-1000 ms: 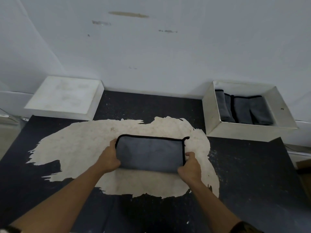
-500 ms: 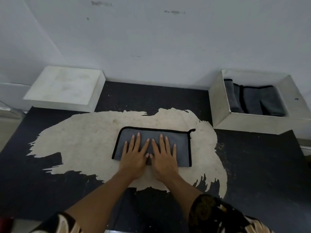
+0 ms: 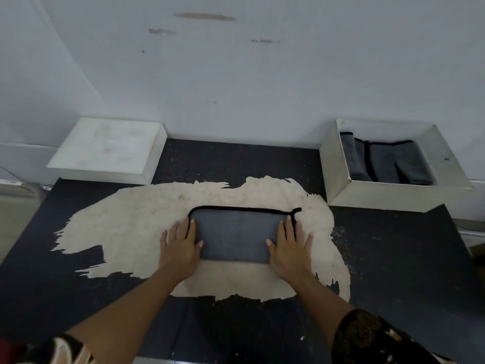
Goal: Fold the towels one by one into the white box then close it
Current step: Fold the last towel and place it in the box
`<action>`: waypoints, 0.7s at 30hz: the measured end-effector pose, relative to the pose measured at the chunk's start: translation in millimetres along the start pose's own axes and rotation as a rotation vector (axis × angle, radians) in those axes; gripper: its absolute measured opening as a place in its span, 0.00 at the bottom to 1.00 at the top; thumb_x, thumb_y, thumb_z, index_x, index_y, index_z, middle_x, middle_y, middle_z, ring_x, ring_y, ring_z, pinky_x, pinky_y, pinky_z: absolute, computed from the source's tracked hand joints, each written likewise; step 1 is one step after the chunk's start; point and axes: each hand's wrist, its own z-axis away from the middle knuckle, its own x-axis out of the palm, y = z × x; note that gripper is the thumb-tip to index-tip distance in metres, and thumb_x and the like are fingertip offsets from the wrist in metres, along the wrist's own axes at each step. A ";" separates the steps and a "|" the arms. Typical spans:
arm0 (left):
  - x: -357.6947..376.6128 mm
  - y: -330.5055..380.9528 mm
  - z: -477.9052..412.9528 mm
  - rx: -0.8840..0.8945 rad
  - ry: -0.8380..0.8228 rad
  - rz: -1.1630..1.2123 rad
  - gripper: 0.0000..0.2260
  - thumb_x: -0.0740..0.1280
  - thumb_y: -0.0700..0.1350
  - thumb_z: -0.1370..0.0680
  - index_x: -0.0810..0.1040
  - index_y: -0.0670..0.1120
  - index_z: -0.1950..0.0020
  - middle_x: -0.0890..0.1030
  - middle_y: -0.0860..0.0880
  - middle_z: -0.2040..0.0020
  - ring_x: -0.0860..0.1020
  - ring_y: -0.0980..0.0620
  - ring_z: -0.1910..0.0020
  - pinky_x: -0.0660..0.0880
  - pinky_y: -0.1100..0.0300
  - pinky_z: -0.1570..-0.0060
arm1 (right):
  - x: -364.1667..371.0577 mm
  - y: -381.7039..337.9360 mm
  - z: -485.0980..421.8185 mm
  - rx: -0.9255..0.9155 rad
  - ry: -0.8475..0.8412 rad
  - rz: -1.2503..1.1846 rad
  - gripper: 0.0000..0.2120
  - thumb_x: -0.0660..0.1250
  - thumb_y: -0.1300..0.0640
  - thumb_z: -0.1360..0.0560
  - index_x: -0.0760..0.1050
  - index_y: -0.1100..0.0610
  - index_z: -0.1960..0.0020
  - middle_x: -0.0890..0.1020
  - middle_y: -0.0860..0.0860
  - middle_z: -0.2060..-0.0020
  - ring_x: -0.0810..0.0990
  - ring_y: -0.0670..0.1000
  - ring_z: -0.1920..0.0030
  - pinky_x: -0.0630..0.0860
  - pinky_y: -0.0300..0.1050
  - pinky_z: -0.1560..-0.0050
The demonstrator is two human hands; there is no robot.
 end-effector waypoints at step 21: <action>-28.4 2.7 -8.7 -0.180 0.061 0.244 0.32 0.67 0.51 0.23 0.58 0.46 0.24 0.66 0.38 0.31 0.68 0.37 0.34 0.69 0.43 0.39 | -31.0 -16.6 -5.5 0.259 0.091 -0.188 0.29 0.67 0.49 0.23 0.60 0.56 0.28 0.58 0.60 0.26 0.65 0.62 0.31 0.67 0.58 0.34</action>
